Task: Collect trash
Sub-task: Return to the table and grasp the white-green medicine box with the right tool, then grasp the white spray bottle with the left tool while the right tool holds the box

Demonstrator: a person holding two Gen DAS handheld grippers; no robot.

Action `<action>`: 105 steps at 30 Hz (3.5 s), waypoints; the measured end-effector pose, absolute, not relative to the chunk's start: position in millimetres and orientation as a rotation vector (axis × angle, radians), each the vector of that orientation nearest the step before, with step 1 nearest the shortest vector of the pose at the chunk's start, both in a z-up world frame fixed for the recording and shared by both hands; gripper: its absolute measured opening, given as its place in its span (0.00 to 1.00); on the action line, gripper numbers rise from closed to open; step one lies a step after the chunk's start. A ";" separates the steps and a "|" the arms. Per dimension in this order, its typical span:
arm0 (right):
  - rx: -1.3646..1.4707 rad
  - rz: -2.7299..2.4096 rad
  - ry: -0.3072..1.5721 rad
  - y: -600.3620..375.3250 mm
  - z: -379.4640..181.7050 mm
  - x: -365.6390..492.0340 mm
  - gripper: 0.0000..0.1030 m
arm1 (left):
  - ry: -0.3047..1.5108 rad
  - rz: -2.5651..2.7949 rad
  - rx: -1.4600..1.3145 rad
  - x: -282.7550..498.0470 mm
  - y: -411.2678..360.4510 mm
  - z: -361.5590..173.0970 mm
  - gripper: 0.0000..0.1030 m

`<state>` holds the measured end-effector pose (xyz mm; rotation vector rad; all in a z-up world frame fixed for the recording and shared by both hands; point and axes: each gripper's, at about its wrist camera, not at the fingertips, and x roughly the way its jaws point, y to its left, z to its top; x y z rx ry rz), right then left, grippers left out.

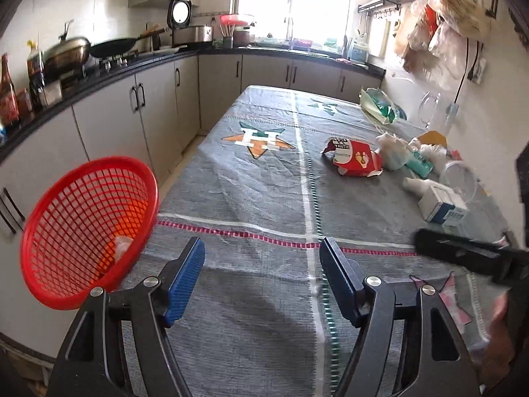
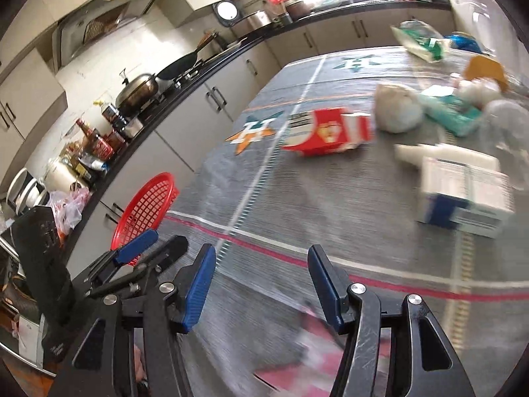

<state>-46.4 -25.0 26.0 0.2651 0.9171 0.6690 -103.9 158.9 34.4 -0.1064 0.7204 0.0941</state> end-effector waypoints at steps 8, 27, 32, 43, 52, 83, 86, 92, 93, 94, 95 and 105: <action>0.371 0.547 0.871 -116.1 33.6 -40.2 0.61 | 0.817 0.076 -0.214 -93.7 176.9 20.9 0.69; 0.355 0.674 1.021 -127.4 28.1 2.3 0.66 | 0.843 0.041 -0.214 -91.2 175.7 15.7 0.69; 0.160 0.605 0.980 -111.9 39.4 -9.2 0.66 | 0.845 0.041 -0.205 -91.5 174.1 15.8 0.69; -0.013 0.580 1.045 -77.6 19.7 2.6 0.37 | 0.840 0.086 -0.160 -92.2 167.8 17.6 0.69; 0.231 0.580 0.660 -151.0 89.5 5.2 0.37 | 0.852 -0.048 -0.127 -90.3 112.5 67.3 0.69; 0.386 0.481 0.596 -188.9 80.7 11.5 0.37 | 1.025 -0.190 -0.177 13.2 24.6 24.8 0.28; 0.289 0.523 0.623 -159.9 74.5 7.2 0.37 | 0.960 -0.131 -0.194 -5.3 51.5 29.0 0.28; 0.112 0.572 0.675 -114.1 54.0 0.5 0.37 | 0.846 -0.051 -0.196 -24.4 75.6 43.3 0.28; 0.086 0.576 0.682 -108.2 50.1 -0.1 0.37 | 0.836 -0.049 -0.195 -25.9 75.9 44.7 0.28; 0.069 0.577 0.685 -105.0 47.7 -0.2 0.37 | 0.831 -0.049 -0.196 -27.8 76.9 45.8 0.28; 0.059 0.577 0.687 -103.4 45.9 0.0 0.37 | 0.826 -0.046 -0.200 -28.6 78.2 46.5 0.28; 0.031 0.569 0.697 -100.4 38.5 3.6 0.37 | 0.804 -0.010 -0.167 -32.5 78.7 48.6 0.28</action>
